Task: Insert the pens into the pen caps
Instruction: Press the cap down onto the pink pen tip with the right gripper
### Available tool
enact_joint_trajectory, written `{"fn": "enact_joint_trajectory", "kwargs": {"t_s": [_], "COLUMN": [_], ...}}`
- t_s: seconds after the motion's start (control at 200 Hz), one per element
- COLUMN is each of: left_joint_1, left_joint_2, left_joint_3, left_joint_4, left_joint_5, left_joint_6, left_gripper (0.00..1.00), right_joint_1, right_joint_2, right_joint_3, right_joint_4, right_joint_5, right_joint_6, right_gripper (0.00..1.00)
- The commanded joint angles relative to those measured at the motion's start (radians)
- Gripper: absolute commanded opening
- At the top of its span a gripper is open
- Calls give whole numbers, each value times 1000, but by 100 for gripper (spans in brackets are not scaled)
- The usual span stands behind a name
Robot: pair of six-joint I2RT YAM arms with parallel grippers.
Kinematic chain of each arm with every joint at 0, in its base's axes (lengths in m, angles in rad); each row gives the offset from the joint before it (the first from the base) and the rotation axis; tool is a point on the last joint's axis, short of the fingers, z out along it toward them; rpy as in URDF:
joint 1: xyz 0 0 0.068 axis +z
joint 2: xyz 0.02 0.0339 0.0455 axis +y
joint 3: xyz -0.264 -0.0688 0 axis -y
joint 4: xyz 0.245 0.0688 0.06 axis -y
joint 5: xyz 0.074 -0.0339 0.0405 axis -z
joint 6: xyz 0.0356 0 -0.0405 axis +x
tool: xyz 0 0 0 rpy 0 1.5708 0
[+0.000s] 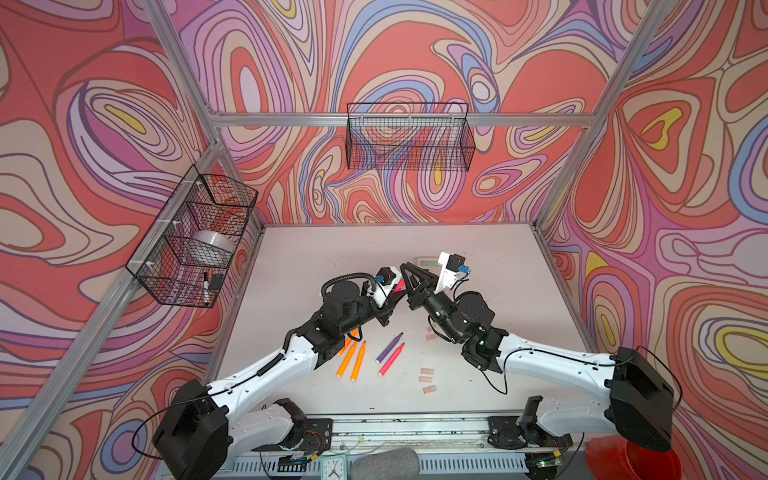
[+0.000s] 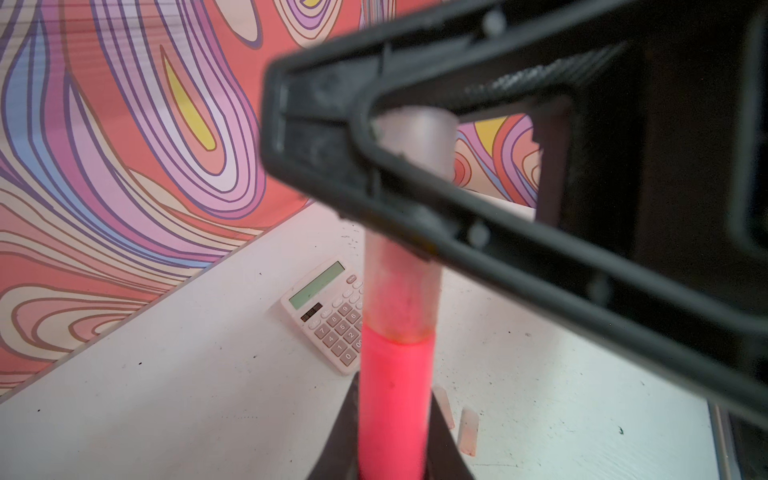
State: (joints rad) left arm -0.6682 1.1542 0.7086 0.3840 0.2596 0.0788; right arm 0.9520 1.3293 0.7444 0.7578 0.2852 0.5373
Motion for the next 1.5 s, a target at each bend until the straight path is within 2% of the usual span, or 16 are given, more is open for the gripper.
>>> {"fn": "enact_joint_trajectory", "kwargs": {"t_s": [0.0, 0.22, 0.34, 0.856, 1.492], "left_joint_1": [123, 227, 259, 269, 294], "left_joint_2": [-50, -42, -35, -36, -26], "left_joint_3": [197, 195, 195, 171, 187], "left_joint_4": [610, 671, 694, 806, 812], "left_joint_5": [-315, -338, -338, -335, -293], "left_joint_6": [-146, -283, -315, -243, -264], "left_gripper": [0, 0, 0, 0, 0], "right_joint_1": [131, 150, 166, 180, 198], "right_joint_2": [84, 83, 104, 160, 218], "right_joint_3": [-125, -148, -149, -142, -113], "right_joint_4": [-400, -380, -364, -391, -384], "right_joint_5": [-307, -327, -334, -333, -333], "right_joint_6": [60, 68, 79, 112, 99], "right_gripper": [0, 0, 0, 0, 0]}}
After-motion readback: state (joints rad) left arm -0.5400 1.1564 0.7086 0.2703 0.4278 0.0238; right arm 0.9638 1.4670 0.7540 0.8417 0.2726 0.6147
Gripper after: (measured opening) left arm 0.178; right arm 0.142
